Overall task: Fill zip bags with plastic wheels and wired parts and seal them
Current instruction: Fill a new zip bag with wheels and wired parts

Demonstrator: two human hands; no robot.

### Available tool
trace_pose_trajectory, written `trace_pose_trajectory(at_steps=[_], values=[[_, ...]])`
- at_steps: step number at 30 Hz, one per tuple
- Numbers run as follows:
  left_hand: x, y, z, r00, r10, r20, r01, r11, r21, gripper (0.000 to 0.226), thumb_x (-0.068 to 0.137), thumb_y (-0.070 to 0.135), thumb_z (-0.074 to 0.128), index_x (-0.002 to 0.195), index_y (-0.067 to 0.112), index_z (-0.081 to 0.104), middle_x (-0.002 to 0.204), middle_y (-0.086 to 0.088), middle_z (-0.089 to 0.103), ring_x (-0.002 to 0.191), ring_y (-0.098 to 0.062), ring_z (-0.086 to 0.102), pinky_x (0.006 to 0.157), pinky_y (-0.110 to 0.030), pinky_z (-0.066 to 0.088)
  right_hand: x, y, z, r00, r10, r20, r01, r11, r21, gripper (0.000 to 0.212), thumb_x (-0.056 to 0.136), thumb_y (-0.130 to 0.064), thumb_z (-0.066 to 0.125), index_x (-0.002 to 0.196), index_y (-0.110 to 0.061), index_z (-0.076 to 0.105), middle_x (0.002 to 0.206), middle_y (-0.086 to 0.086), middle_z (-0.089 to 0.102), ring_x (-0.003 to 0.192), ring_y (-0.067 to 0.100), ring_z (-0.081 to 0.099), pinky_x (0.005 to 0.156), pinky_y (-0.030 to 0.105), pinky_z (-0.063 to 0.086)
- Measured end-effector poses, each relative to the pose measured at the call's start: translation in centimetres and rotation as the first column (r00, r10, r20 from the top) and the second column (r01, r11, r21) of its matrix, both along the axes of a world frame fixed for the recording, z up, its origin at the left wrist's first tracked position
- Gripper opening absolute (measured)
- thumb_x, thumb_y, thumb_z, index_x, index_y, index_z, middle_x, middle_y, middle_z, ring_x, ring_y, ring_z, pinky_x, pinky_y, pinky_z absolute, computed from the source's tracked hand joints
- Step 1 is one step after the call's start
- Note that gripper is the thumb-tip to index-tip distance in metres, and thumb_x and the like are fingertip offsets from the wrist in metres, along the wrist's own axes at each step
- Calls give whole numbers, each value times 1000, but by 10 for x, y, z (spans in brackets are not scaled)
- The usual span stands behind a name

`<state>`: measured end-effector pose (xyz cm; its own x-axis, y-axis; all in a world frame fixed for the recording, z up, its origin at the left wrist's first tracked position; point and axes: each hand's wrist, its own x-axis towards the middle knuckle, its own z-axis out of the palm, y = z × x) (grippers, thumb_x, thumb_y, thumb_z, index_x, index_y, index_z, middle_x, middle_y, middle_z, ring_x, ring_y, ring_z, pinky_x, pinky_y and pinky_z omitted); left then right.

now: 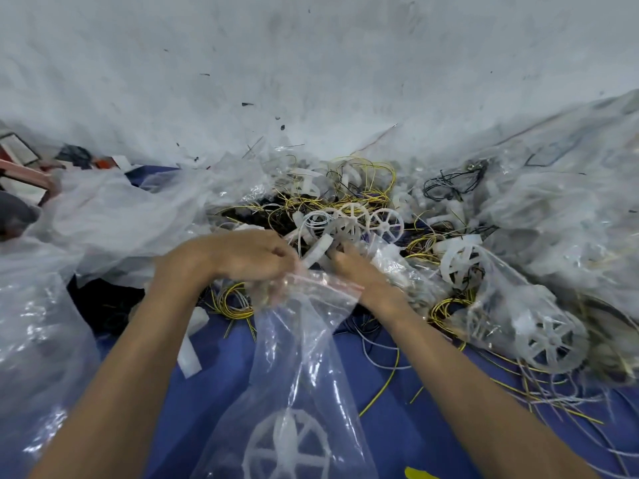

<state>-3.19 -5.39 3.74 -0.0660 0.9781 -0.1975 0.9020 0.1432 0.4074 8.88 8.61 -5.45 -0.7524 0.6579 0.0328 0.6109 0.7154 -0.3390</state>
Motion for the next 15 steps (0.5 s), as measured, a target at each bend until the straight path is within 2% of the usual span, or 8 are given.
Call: trace_pose_trajectory(at_steps=[3,5,7,8,10,11,13,15], values=[[1,1,1,998,-44,-51,37,991,-130,21,95,26,49,89,24,70,66,12,67,63,-2,61,72,-23,48,-15,13,-7,996,-56,73,55,998,23,37,93,-31,53,108,2,57,143,15,27,130,35,29,107,50,29],[4,1,1,997,-55,-53,47,988,-146,17,93,28,53,93,32,69,82,15,67,72,8,58,73,-20,42,-20,15,-7,996,-61,61,61,998,1,32,93,-27,52,106,1,57,130,18,41,121,35,40,100,47,37],[5,0,2,994,-92,-66,82,986,-144,18,92,27,55,98,37,68,93,23,58,78,18,50,76,-17,36,-19,15,-7,998,-56,-42,57,998,31,25,93,-25,53,101,-2,57,110,17,57,100,31,56,87,42,47],[4,0,2,991,-105,-84,93,986,-141,19,92,27,55,102,37,66,103,20,53,89,17,45,85,-18,35,-16,15,-5,991,-54,-125,59,998,37,21,93,-24,54,96,-4,58,102,14,61,92,30,58,80,40,48],[1,-2,4,988,-91,-126,71,985,-156,21,91,31,57,109,40,63,127,14,41,119,1,35,106,-30,27,-6,14,3,947,-57,-315,54,998,-19,15,91,-23,57,87,-10,63,89,8,65,78,23,61,70,36,49],[1,-3,6,988,-82,-134,57,982,-180,22,90,33,57,109,41,62,131,14,41,126,-5,34,110,-35,25,0,13,10,914,-68,-401,41,996,-75,14,90,-22,59,89,-10,65,84,7,67,72,19,63,66,34,51],[4,-5,8,985,-95,-147,58,970,-234,19,88,35,57,103,45,63,114,18,56,114,-6,50,103,-33,38,14,12,26,845,-100,-526,-19,976,-217,15,89,-18,60,101,-10,63,80,3,68,65,8,65,61,21,54],[7,-5,8,979,-114,-169,65,960,-272,21,88,32,56,103,43,64,97,22,61,95,-3,58,84,-24,44,28,12,41,785,-135,-605,-115,927,-356,19,88,-14,61,107,-9,61,82,4,69,65,7,66,62,18,53]])
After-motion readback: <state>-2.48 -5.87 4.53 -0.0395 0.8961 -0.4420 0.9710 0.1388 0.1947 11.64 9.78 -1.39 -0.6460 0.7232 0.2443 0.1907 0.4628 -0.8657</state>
